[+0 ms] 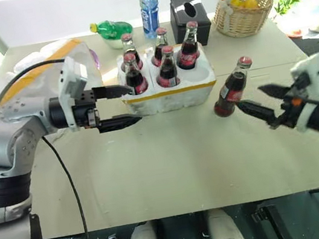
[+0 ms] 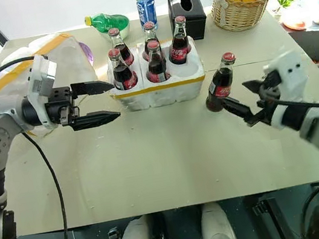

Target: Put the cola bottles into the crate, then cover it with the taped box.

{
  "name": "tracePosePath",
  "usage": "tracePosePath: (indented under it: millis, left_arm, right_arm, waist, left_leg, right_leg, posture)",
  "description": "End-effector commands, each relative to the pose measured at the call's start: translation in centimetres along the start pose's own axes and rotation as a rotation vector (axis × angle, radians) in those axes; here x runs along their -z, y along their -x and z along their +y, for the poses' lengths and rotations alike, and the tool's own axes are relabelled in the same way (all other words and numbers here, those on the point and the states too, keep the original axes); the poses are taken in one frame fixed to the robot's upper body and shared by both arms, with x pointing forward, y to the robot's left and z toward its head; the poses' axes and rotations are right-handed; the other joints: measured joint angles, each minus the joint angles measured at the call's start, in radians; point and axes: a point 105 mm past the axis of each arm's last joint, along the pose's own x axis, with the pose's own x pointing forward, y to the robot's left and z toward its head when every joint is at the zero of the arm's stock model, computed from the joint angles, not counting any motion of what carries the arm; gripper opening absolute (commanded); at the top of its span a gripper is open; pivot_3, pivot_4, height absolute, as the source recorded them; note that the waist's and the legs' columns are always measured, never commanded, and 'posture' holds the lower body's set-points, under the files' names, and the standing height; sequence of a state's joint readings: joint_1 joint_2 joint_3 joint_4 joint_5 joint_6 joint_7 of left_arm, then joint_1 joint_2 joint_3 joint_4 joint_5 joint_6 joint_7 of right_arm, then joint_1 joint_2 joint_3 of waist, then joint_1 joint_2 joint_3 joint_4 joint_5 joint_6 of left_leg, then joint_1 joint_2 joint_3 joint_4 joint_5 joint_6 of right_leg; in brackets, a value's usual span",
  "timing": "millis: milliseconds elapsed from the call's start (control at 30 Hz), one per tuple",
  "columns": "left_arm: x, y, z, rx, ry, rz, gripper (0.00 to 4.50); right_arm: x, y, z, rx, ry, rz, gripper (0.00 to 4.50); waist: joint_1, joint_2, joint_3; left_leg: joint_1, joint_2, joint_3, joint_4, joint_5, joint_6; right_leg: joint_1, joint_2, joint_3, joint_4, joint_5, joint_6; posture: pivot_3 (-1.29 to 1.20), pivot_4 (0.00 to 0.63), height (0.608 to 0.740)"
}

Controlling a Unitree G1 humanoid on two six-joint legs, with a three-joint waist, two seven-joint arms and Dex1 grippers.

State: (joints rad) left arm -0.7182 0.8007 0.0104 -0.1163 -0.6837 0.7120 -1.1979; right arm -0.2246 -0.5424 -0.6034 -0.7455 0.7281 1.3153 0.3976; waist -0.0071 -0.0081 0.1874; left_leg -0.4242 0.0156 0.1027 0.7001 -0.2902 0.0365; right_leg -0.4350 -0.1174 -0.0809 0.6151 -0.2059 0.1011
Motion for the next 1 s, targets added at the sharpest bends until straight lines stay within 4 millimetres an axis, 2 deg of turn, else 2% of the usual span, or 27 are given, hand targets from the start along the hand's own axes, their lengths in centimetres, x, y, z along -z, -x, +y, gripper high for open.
tracePosePath:
  millis: [33, 200, 333, 500, 633, 733, 800, 867, 1000]
  left_arm:
    - [-1.2, -0.3, -0.1, 0.022, -0.055, -0.011, 4.50]
    - [-1.7, -0.6, -0.3, 0.034, -0.066, -0.015, 4.50]
    - [-1.8, -0.6, -0.7, 0.040, -0.068, -0.015, 4.50]
    - [-1.7, -0.6, -1.1, 0.039, -0.069, -0.010, 4.50]
    - [-1.8, -0.5, -1.1, 0.027, -0.073, -0.007, 4.50]
    - [-1.8, -0.4, -1.1, 0.018, -0.076, -0.006, 4.50]
    - [-1.9, -0.2, -1.1, 0.005, -0.079, -0.006, 4.50]
    - [-2.0, 0.0, -1.2, -0.007, -0.081, -0.007, 4.50]
    - [-1.7, 0.7, -1.4, -0.038, -0.075, 0.001, 4.50]
  right_arm:
    - [0.0, -0.8, -0.5, 0.088, -0.008, -0.080, 4.46]
    - [0.5, -2.6, -2.0, 0.158, -0.080, -0.134, 4.46]
    - [0.8, -4.3, -2.2, 0.131, -0.079, -0.135, 4.46]
    - [1.0, -7.4, -2.2, 0.092, -0.096, -0.146, 4.46]
    - [1.5, -9.4, -3.0, 0.104, -0.101, -0.128, 4.46]
    - [1.6, -10.0, -3.6, 0.121, -0.060, -0.121, 3.64]
    - [-0.1, -8.9, -3.4, 0.092, -0.048, -0.174, 2.83]
    - [-1.7, -7.6, -3.0, 0.061, -0.026, -0.223, 2.83]
    - [-7.8, -3.9, -2.7, 0.005, 0.076, -0.354, 2.83]
  waist:
    - [-0.002, 0.001, 0.000]
    - [-0.004, 0.001, 0.000]
    - [-0.005, 0.001, 0.000]
    - [-0.006, 0.001, 0.001]
    - [-0.004, 0.001, 0.001]
    - [-0.004, 0.001, 0.001]
    - [-0.004, 0.001, 0.001]
    - [-0.004, 0.002, 0.001]
    - [-0.003, 0.005, 0.003]
  left_leg:
    - [0.000, 0.000, 0.000, 0.000, 0.000, 0.000]
    - [0.000, -0.001, 0.000, 0.000, 0.000, 0.000]
    - [0.000, 0.000, 0.000, 0.000, 0.000, 0.000]
    - [0.000, 0.000, 0.000, 0.000, 0.000, 0.000]
    - [0.000, 0.000, 0.000, 0.000, 0.000, 0.000]
    - [0.000, 0.000, 0.000, 0.000, 0.000, 0.000]
    - [0.000, 0.000, 0.000, 0.000, 0.000, 0.000]
    - [0.000, 0.000, 0.000, 0.000, 0.000, 0.000]
    - [-0.002, 0.000, 0.000, -0.001, 0.000, 0.000]
  right_leg:
    - [0.000, 0.000, 0.000, 0.000, 0.000, 0.000]
    - [0.000, 0.000, 0.000, 0.000, 0.000, 0.000]
    - [0.000, 0.001, 0.000, 0.000, 0.000, 0.000]
    - [0.000, 0.001, 0.000, 0.000, 0.000, 0.000]
    - [0.000, 0.001, 0.000, 0.000, 0.000, 0.000]
    - [0.000, 0.001, 0.000, 0.000, 0.000, 0.000]
    - [0.000, 0.001, 0.000, 0.000, 0.000, 0.000]
    - [0.000, 0.001, 0.000, 0.000, 0.000, 0.000]
    - [-0.001, 0.000, 0.000, 0.000, 0.000, 0.000]
  posture:
    - [0.00, 0.150, 0.740]
    - [0.00, 0.150, 0.740]
    - [0.00, 0.150, 0.740]
    - [0.00, 0.150, 0.740]
    - [0.00, 0.150, 0.740]
    - [0.00, 0.150, 0.740]
    - [0.00, 0.150, 0.740]
    - [0.00, 0.150, 0.740]
    - [0.00, 0.150, 0.740]
